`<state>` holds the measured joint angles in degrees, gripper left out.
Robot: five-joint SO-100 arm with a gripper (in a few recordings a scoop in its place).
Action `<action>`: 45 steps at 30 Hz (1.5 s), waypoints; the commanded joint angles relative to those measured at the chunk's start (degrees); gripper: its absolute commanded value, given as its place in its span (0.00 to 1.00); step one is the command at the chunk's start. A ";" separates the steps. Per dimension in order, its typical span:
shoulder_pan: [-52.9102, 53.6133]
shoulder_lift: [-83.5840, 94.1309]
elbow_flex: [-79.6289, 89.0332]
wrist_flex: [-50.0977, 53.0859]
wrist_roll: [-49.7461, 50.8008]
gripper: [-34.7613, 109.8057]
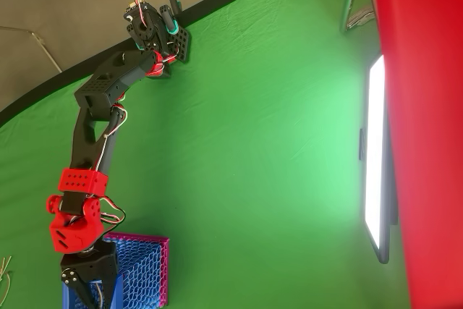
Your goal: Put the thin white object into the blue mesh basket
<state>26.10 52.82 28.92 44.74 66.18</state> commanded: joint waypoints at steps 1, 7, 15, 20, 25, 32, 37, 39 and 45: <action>1.14 5.10 0.26 1.23 1.14 0.39; 3.34 7.65 3.69 1.93 2.11 0.47; 3.25 11.60 5.71 6.15 1.14 0.49; 3.08 20.65 14.33 6.94 0.97 0.47; 1.41 32.43 25.75 6.77 -0.53 0.39; -4.13 48.25 40.78 4.31 -3.34 0.25; -10.02 62.31 54.58 -0.79 -7.38 0.24; -12.66 68.55 60.47 -2.72 -10.02 0.24; -22.59 91.58 81.04 -7.21 -24.87 0.24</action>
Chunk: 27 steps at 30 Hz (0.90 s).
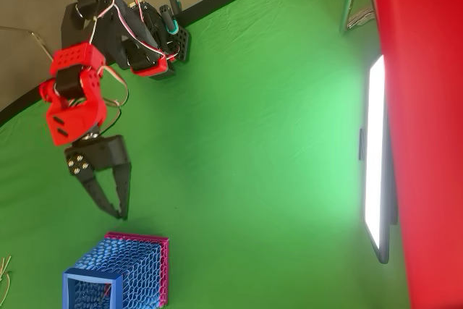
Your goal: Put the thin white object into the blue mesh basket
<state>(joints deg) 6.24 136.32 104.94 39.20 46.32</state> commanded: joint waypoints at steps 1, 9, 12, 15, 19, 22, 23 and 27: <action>-4.31 11.95 8.09 -1.58 -7.65 0.24; -11.43 36.74 27.51 7.29 -27.07 0.24; -10.28 40.78 31.99 10.99 -31.82 0.24; -8.61 43.24 36.56 13.01 -35.68 0.24; -5.98 46.41 44.30 13.71 -40.43 0.24; -4.92 48.25 50.45 13.80 -43.95 0.24; -4.39 48.87 52.73 13.80 -45.09 0.24; -2.02 51.06 60.91 14.24 -49.22 0.24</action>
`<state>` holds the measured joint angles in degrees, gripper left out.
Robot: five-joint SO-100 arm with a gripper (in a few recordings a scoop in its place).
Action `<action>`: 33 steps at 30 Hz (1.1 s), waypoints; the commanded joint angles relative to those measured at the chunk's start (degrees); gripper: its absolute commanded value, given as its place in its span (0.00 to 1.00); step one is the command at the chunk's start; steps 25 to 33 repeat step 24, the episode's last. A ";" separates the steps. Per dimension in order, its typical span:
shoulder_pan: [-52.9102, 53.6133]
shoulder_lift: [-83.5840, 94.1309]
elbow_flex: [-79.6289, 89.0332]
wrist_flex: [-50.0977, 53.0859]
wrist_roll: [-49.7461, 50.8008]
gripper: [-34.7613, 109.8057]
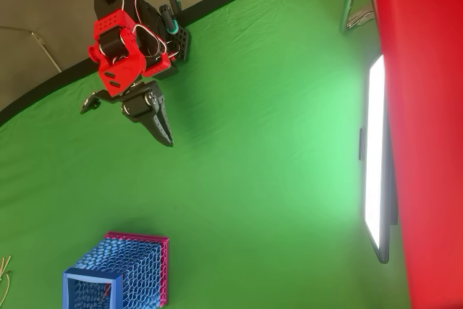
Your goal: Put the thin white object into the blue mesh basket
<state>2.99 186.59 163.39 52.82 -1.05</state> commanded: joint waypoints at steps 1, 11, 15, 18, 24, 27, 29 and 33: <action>1.76 0.88 4.22 0.88 -2.81 0.24; 3.52 3.43 10.72 3.87 -4.66 0.24; 3.78 3.96 10.90 4.13 -4.48 0.24; 3.78 3.96 10.99 4.13 -4.66 0.24; 3.34 3.96 10.99 4.13 -5.10 0.24; 3.34 3.96 10.99 4.13 -5.10 0.24; 3.34 3.96 10.99 4.13 -5.10 0.24; 3.34 3.96 10.99 4.13 -5.10 0.24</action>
